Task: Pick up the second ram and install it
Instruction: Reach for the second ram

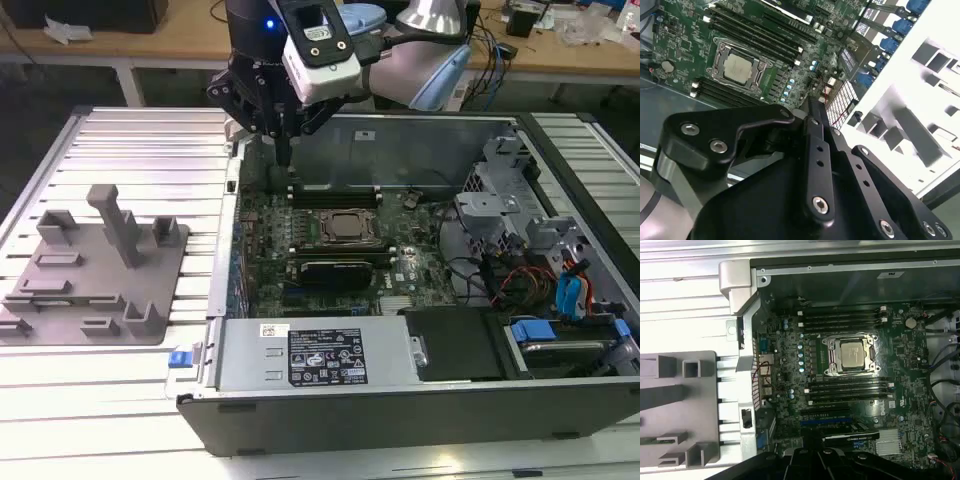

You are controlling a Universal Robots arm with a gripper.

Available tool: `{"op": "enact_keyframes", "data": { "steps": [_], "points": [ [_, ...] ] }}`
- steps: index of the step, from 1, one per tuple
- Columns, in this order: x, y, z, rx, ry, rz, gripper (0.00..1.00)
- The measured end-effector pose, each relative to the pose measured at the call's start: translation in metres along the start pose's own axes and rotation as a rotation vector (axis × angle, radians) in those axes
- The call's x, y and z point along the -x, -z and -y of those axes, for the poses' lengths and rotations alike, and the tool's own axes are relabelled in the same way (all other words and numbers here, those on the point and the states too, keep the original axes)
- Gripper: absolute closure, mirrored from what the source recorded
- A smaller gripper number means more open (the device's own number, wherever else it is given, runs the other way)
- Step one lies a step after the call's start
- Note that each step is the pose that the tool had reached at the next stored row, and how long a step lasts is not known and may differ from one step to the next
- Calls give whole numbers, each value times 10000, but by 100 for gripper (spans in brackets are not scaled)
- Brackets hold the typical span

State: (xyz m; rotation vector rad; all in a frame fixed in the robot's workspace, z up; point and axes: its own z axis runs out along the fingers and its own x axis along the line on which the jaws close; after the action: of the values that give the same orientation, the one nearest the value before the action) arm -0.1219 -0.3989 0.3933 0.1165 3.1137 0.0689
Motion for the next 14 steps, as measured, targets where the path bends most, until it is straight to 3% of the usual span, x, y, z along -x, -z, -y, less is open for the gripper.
{"op": "enact_keyframes", "data": {
  "steps": [9,12,14],
  "points": [
    [0,0,0,0,0,0,92],
    [-54,2,4,0,-1,0,92],
    [-128,3,10,0,0,2,92]
  ]
}}
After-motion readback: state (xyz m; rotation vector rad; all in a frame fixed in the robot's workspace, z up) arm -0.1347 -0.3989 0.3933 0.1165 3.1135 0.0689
